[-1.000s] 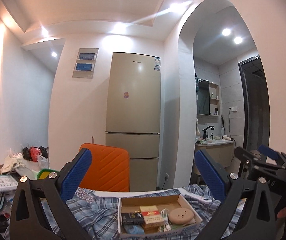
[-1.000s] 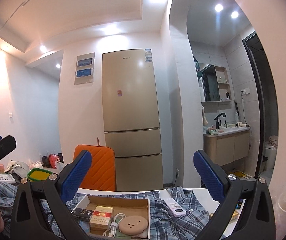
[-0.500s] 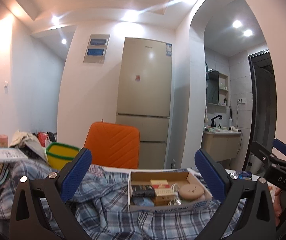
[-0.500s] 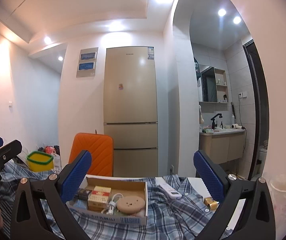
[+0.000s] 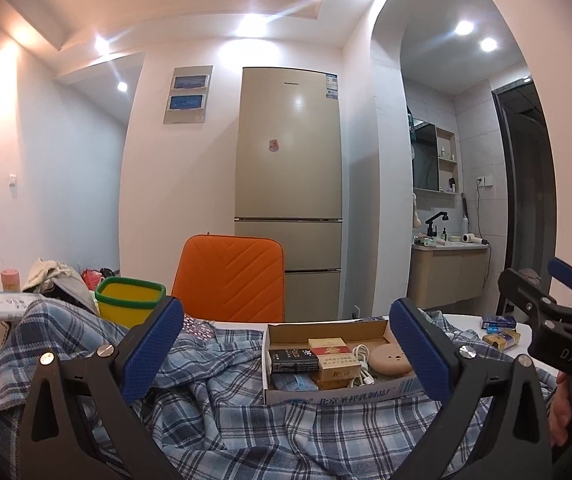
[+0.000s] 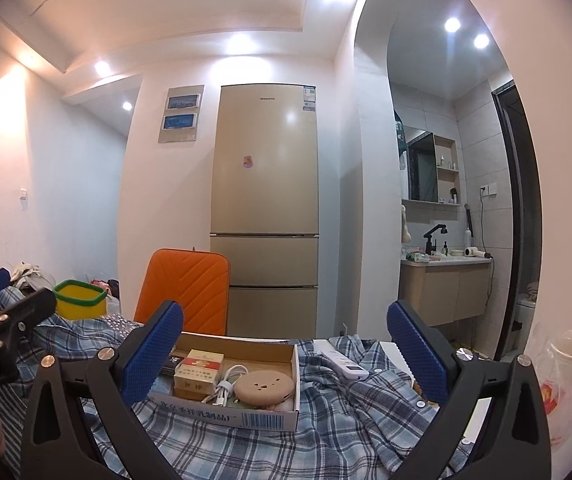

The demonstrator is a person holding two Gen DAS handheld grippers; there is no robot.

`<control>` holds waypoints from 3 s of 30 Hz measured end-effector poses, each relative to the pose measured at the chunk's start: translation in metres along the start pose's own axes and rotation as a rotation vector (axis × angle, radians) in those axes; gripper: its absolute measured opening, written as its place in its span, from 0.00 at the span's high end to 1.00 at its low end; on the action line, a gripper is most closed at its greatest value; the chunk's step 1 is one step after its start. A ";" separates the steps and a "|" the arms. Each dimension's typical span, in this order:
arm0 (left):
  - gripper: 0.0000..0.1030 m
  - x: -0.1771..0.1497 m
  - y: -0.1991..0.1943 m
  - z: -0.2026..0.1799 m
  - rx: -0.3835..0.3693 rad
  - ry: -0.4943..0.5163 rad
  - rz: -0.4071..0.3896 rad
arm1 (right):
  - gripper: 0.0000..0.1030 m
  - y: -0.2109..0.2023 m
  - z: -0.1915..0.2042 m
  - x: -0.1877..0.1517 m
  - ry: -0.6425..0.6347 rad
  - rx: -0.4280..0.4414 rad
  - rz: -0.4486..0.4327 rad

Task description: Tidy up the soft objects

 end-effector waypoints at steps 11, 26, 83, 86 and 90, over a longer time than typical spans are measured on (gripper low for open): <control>0.00 -0.002 0.000 0.007 0.007 -0.035 0.004 | 0.00 0.000 -0.007 -0.001 0.042 0.006 -0.003; 0.00 -0.001 0.001 0.008 0.024 -0.032 0.006 | 0.00 0.001 -0.009 -0.002 0.049 0.004 -0.005; 0.00 0.000 0.001 0.010 0.027 -0.024 0.003 | 0.00 0.008 -0.011 -0.011 0.084 -0.008 0.024; 0.00 0.000 0.000 0.012 0.027 -0.022 0.005 | 0.00 0.008 -0.011 -0.011 0.085 -0.009 0.022; 0.00 -0.001 0.001 0.013 0.027 -0.024 0.007 | 0.00 0.008 -0.010 -0.013 0.085 -0.009 0.023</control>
Point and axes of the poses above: each gripper's, at about its wrist camera, not at the fingertips, and y roughly the way its jaws point, z to its left, x to its top, the point moved 4 cm from there along y, roughly the way its jaws point
